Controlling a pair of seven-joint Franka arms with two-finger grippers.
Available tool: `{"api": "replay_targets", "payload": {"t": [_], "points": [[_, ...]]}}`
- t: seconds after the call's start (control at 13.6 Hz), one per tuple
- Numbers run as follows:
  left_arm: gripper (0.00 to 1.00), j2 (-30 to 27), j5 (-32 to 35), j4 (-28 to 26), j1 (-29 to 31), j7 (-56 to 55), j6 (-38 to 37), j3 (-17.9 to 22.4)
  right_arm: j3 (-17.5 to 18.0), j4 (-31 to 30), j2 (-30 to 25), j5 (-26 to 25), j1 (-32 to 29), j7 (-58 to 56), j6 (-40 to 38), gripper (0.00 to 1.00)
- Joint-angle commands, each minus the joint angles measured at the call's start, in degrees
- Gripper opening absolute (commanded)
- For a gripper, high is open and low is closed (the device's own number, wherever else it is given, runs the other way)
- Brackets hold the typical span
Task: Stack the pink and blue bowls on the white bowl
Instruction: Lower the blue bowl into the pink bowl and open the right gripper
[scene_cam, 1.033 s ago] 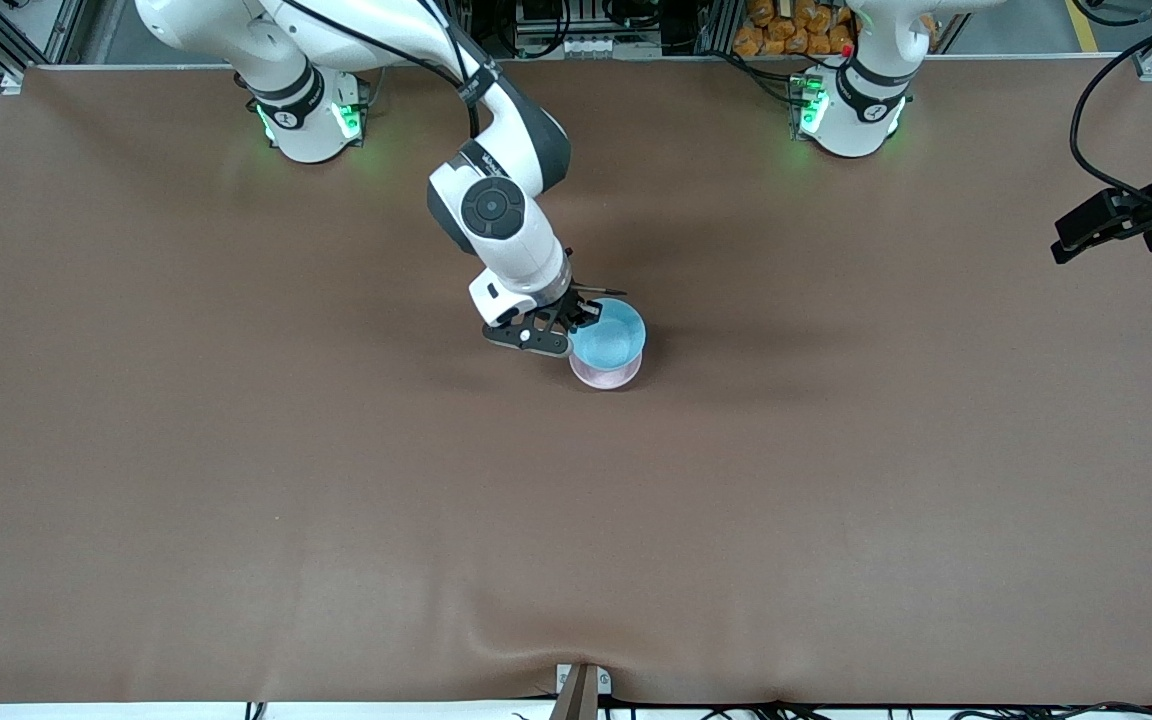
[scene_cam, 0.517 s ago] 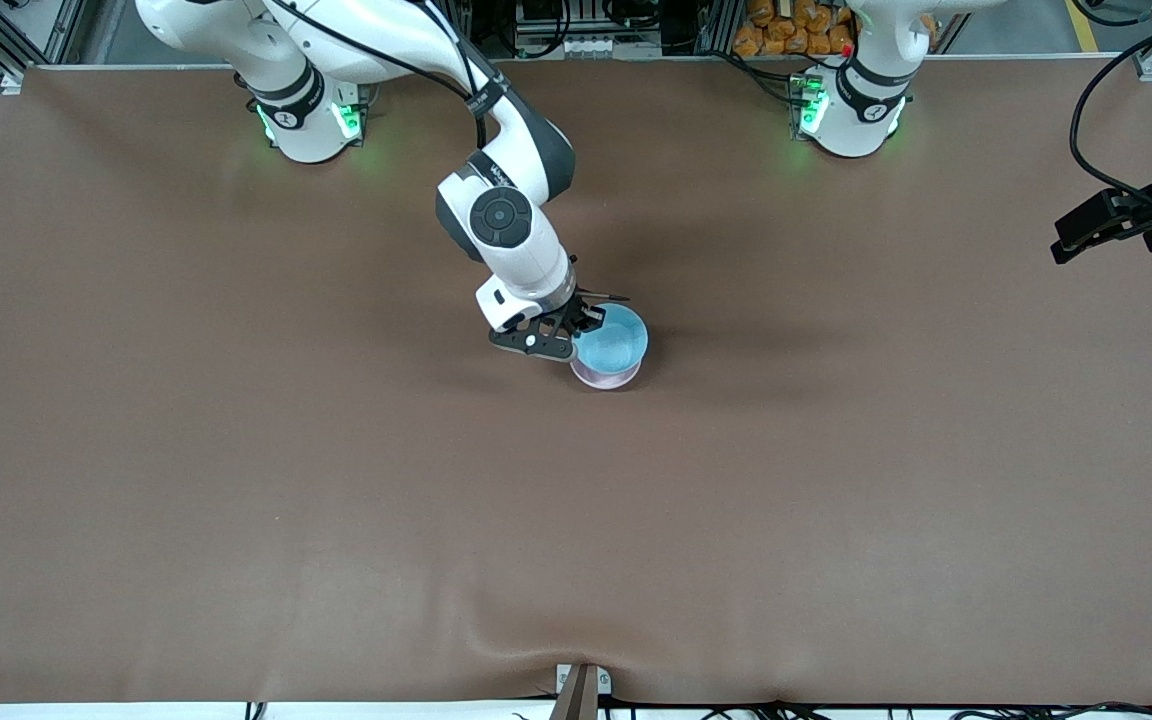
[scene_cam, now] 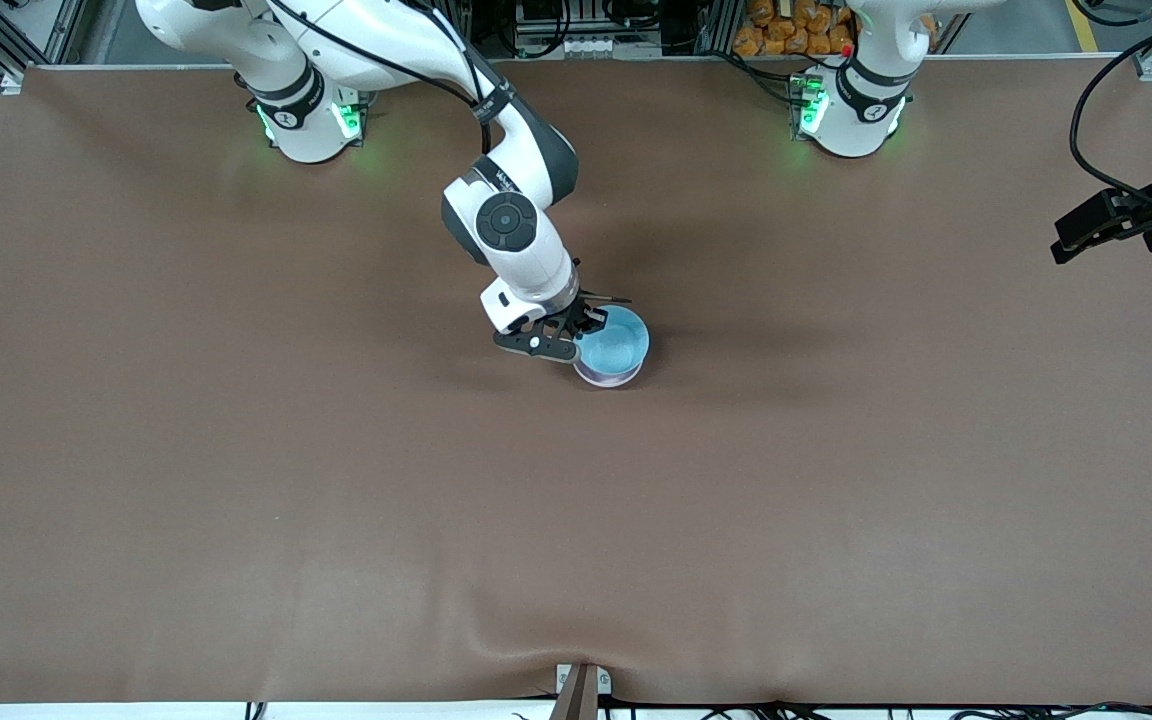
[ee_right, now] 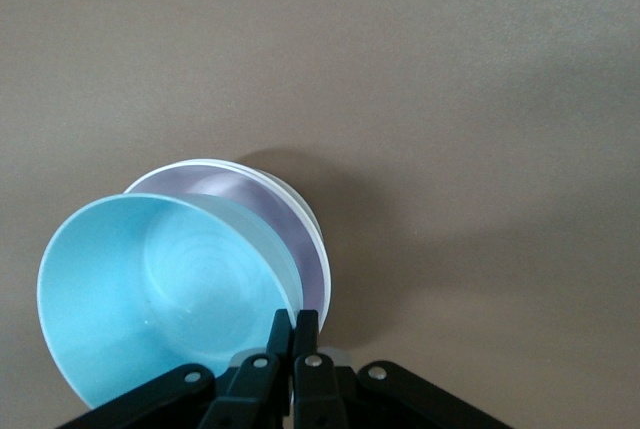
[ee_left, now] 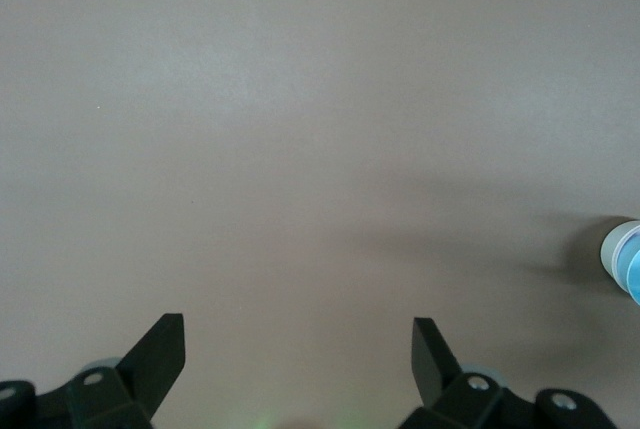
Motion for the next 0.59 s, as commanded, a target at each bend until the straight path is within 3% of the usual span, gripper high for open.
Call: {"api": "replay_targets", "payload": {"t": [0.0, 0.15, 0.52], "points": [[1.00, -1.64, -0.21, -1.41, 0.35, 0.77, 0.87, -0.26, -0.75, 1.23, 0.65, 0.08, 0.82, 0.16, 0.04, 0.12], [1.00, -1.55, -0.21, -1.41, 0.26, 0.77, 0.87, -0.26, -0.84, 1.32, 0.22, 0.08, 0.56, 0.08, 0.04, 1.00], [1.00, -1.55, -0.21, -1.41, 0.26, 0.86, 0.87, -0.26, -0.93, 1.32, -4.26, 0.17, -1.72, -0.36, -2.93, 1.00]]}}
